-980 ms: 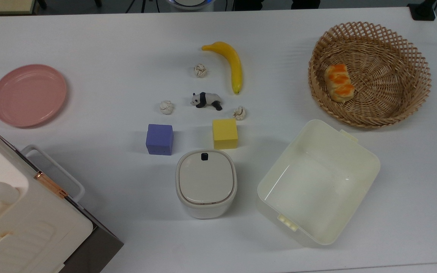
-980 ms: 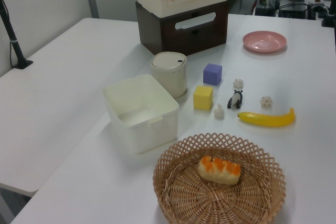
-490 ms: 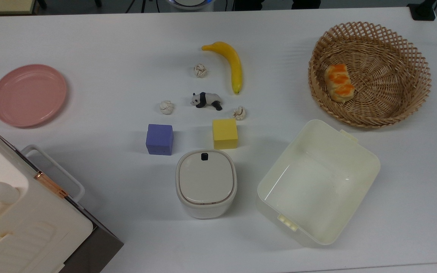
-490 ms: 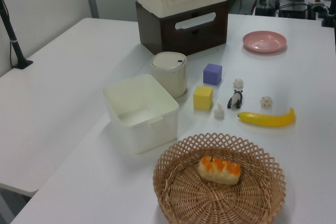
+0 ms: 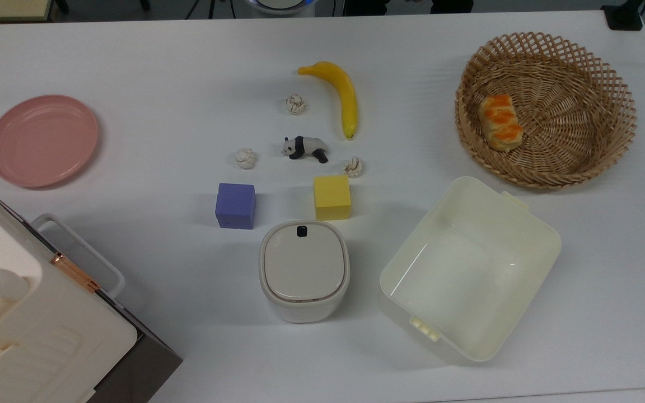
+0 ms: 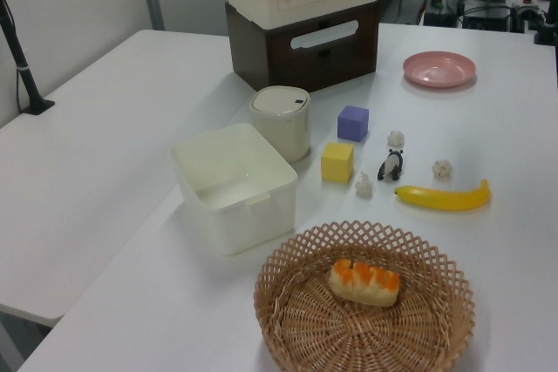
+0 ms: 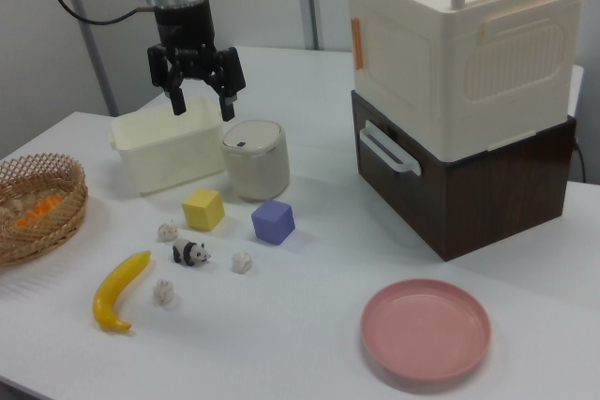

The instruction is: Open the trash can

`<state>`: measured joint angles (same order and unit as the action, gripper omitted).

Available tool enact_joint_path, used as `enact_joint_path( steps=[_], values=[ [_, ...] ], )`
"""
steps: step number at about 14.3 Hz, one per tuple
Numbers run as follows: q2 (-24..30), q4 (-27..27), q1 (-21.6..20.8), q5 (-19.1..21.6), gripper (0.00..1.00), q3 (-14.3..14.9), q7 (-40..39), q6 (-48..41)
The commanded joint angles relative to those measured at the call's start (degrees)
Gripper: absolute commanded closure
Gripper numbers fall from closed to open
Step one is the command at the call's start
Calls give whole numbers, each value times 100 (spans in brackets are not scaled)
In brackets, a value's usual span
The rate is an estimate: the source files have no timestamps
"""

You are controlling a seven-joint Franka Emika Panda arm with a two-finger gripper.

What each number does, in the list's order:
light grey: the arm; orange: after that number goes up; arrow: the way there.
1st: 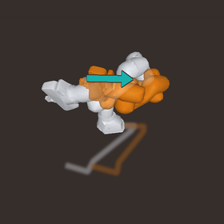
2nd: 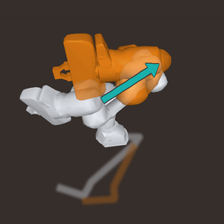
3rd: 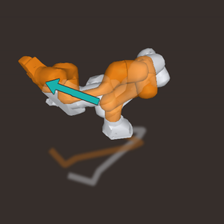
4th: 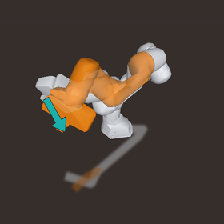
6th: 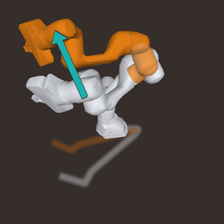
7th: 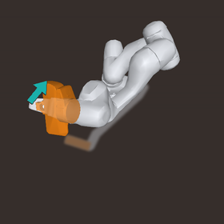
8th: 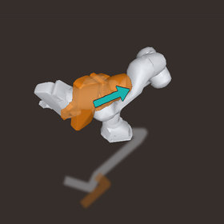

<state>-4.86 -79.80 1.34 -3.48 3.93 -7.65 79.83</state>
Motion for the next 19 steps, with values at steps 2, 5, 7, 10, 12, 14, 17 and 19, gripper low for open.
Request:
enact_joint_path(
  steps=[2, 5, 7, 10, 12, 14, 17, 19],
  values=[
    [108, -124, -46, 93, 18, 47, -70, -47],
    [99, -124, -46, 93, 74, 47, -79, -11],
    [91, -124, -46, 137, 98, 47, -79, -11],
    [73, -124, -46, 137, 100, 47, -79, -11],
    [73, -124, -46, 137, 100, 47, -79, -3],
    [73, -115, -46, 137, 100, 47, -79, -3],
    [-49, -97, -46, 189, 100, 47, -70, 120],
    [-172, -88, -55, 198, 100, 38, -70, 636]
  ],
)
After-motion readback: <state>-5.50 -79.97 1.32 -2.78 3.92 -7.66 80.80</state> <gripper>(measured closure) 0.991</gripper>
